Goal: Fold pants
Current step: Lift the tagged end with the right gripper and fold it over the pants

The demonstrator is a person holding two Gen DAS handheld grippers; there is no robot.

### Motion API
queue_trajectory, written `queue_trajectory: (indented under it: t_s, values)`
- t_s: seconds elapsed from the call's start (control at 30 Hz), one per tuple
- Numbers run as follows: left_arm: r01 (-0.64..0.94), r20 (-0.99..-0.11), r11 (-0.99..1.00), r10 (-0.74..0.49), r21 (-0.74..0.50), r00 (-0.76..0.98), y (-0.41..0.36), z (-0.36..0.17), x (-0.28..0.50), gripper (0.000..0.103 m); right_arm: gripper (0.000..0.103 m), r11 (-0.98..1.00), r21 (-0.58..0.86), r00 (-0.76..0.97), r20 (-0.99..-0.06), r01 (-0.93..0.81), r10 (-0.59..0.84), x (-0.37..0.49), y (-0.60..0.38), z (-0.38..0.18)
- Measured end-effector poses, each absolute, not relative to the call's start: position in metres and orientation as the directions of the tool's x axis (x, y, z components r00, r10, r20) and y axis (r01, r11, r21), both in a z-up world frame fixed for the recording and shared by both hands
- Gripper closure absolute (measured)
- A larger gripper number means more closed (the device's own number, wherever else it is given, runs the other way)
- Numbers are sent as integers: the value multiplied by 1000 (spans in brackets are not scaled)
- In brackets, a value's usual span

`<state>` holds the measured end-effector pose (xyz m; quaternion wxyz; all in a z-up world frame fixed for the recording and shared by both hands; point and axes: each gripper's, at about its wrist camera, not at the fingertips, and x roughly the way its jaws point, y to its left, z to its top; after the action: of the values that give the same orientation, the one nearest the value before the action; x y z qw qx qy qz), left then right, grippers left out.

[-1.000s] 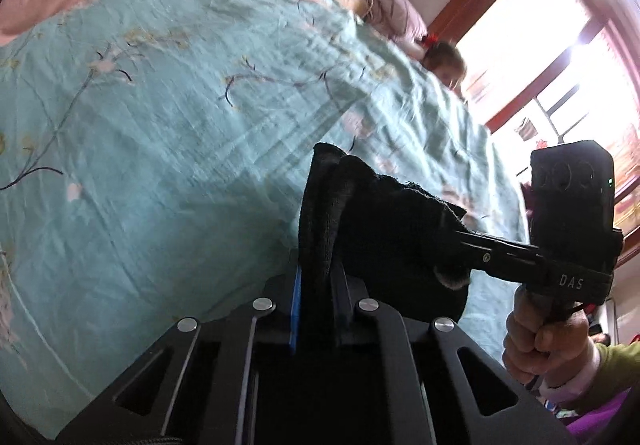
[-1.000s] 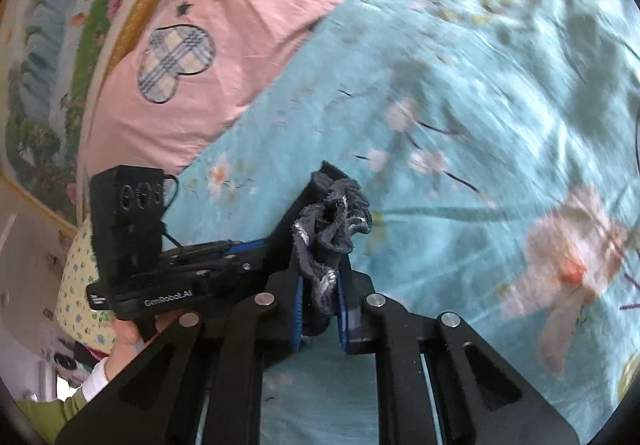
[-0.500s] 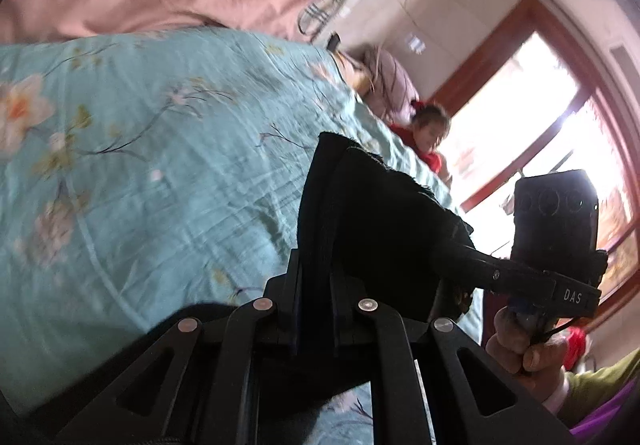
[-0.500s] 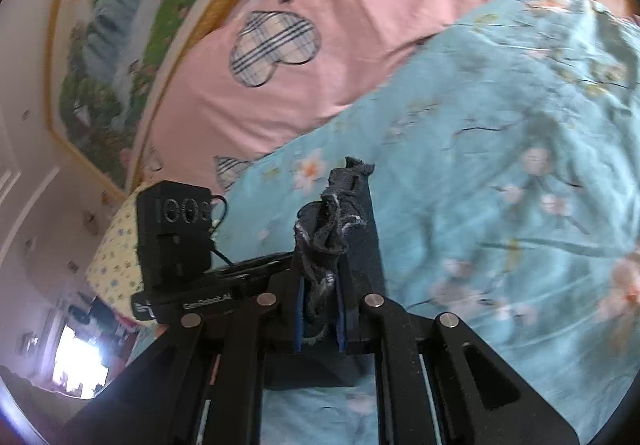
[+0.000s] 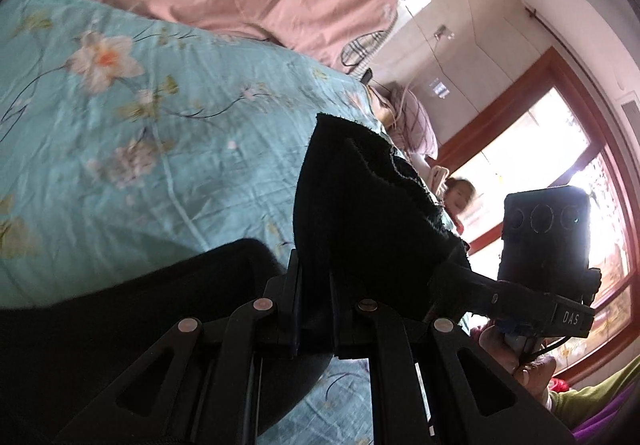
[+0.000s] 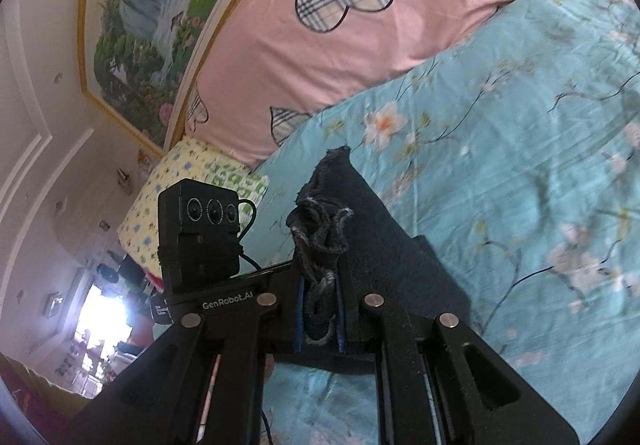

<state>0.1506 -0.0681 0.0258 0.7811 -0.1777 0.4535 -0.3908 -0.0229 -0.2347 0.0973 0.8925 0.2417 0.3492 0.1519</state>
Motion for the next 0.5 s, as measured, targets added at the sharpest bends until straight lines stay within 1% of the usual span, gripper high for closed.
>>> queue_trajectory:
  t_s: [0.2, 0.5]
  values:
    - [401, -573, 644, -764, -652, 296, -48, 11, 144, 94, 90, 828, 548, 664, -575, -120, 477, -14, -221, 80]
    - [333, -612, 683, -730, -650, 303, -22, -15, 137, 93, 90, 792, 601, 604, -594, -107, 532, -1, -206, 41]
